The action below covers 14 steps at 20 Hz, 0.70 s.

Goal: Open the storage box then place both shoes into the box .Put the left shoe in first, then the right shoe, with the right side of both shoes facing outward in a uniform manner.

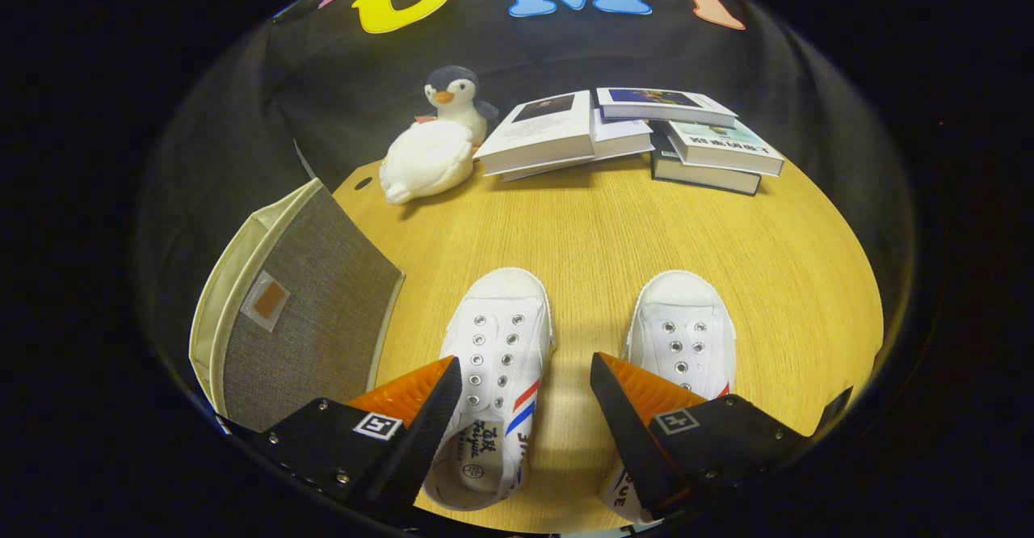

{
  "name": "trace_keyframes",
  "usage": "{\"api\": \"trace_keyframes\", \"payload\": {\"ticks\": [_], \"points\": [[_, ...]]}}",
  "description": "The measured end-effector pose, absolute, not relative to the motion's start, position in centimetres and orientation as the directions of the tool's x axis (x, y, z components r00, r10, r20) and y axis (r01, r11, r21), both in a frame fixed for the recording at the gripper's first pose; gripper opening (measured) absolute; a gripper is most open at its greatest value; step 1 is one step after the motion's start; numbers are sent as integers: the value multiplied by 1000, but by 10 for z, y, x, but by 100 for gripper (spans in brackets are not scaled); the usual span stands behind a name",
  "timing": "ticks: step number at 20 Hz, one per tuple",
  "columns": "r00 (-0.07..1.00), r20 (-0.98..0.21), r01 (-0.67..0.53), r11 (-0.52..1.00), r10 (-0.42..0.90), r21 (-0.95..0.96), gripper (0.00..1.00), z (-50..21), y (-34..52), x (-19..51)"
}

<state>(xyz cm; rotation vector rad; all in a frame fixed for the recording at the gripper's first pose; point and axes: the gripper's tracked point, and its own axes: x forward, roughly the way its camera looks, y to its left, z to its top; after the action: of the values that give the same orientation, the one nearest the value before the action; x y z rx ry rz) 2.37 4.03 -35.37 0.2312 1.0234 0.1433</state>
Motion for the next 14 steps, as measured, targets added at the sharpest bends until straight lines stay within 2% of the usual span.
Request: {"api": "trace_keyframes", "payload": {"ticks": [5, 10, 13, 14], "points": [[467, -856, -1, 968, 223, 251, 97, -372, 35, 15], [441, -860, 15, 956, 256, 293, 78, -382, 41, 12], [426, -862, 21, 949, 275, 313, 76, -383, 42, 12], [424, -840, 11, 926, 338, 378, 76, -379, 53, 13]]}}
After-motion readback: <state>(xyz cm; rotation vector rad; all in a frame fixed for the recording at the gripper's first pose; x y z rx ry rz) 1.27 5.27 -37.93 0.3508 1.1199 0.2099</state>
